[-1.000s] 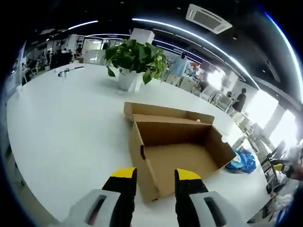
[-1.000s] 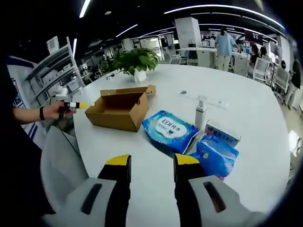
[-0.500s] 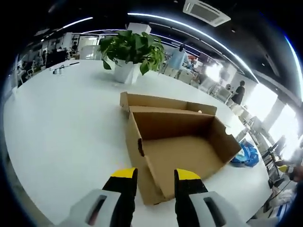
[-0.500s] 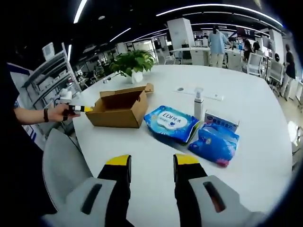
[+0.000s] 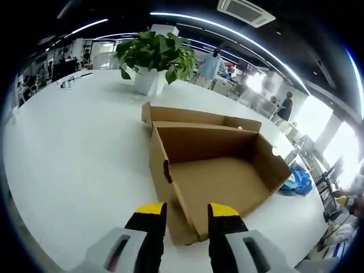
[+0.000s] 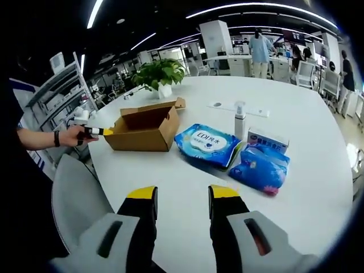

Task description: Operate the shoe box by opening the lid, removing the specified soft item, and placing it in the target area until the item is outside and the box remains undamaged.

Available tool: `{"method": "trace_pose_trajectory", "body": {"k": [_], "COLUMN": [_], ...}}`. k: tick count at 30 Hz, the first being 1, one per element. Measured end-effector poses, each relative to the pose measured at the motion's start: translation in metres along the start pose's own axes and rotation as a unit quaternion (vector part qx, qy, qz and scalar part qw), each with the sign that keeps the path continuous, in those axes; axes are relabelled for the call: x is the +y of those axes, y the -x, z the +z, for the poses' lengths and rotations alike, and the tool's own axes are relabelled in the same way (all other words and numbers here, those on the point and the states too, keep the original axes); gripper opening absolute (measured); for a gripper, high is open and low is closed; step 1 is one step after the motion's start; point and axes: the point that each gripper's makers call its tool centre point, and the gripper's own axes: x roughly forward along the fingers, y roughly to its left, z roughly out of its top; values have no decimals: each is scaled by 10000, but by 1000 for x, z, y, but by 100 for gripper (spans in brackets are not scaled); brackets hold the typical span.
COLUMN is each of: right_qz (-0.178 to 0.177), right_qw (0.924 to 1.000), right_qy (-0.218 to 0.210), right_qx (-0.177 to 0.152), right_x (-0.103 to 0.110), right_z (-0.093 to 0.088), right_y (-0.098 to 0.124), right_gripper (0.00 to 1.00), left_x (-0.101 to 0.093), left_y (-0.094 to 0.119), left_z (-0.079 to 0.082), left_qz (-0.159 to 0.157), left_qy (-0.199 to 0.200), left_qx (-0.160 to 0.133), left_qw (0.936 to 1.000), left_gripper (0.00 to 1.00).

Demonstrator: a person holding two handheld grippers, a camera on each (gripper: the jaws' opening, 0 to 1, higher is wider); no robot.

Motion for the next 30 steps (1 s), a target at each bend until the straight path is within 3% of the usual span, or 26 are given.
{"method": "trace_pose_trajectory", "body": {"k": [5, 17, 30], "right_qz": [8, -7, 63], "right_qw": [10000, 9999, 9998], "right_qy": [10, -100, -175], "right_qx": [14, 96, 63], "right_x": [3, 15, 24], "right_z": [-2, -20, -24], "right_y": [0, 4, -12], "right_gripper": [33, 32, 32], "left_x": [3, 4, 23], "left_y": [0, 2, 19], "left_z": [-1, -4, -10], "left_qz": [53, -44, -60], "left_qy": [-89, -393, -615], "left_qx": [43, 163, 271], "left_qw": [9999, 9991, 9977], "left_gripper": [21, 20, 17]}}
